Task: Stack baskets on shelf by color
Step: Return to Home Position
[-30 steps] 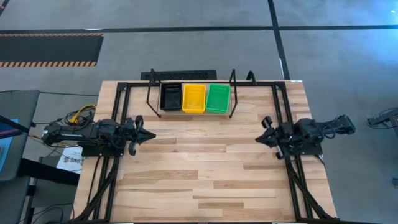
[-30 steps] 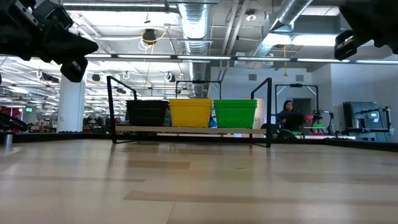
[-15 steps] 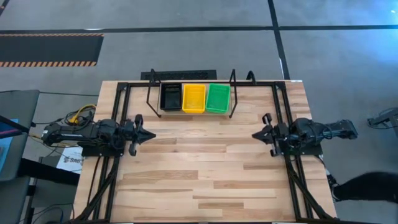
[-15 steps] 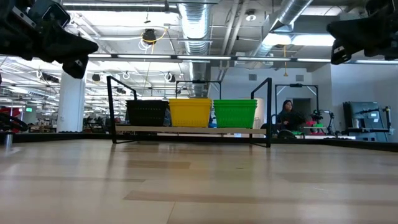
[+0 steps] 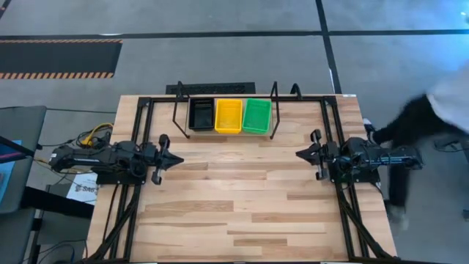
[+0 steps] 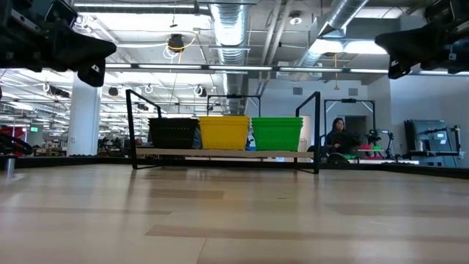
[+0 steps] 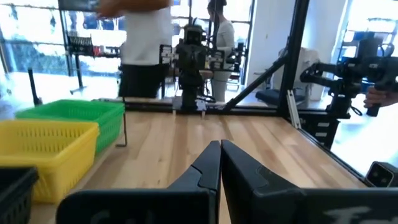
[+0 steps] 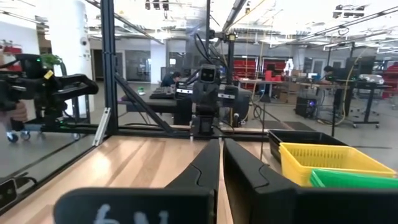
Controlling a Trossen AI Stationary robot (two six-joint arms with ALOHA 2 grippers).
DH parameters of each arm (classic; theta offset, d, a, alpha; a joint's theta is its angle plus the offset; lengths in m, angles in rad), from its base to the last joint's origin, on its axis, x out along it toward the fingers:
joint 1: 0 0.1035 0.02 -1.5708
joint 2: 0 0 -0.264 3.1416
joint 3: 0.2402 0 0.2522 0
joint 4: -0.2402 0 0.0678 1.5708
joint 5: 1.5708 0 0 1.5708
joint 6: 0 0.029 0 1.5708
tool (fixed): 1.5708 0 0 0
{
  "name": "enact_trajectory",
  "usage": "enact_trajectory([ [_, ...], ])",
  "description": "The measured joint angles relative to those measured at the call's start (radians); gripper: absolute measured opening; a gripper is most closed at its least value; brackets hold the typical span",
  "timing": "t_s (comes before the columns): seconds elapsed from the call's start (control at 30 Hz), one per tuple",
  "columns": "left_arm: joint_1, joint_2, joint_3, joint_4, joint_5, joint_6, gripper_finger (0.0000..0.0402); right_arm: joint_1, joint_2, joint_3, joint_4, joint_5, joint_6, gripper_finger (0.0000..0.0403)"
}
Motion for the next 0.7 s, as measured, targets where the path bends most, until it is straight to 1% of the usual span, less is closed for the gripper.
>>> enact_trajectory([
  [0.13, 0.000, -0.028, -0.001, -0.013, 0.000, 0.034, 0.0000, -0.018, 0.000, 0.000, 0.001, -0.001, -0.031, 0.0043],
  [0.3, 0.000, -0.073, -0.001, -0.053, 0.000, 0.038, 0.0000, -0.058, 0.000, -0.005, 0.008, -0.002, -0.053, 0.0043],
  [0.6, 0.001, -0.071, -0.003, -0.062, -0.007, 0.052, 0.0000, -0.160, 0.000, -0.006, 0.009, -0.005, -0.077, 0.0043],
  [0.7, 0.001, -0.071, -0.003, -0.062, -0.007, 0.042, 0.0000, -0.189, 0.000, -0.006, 0.000, -0.057, -0.042, 0.0043],
])
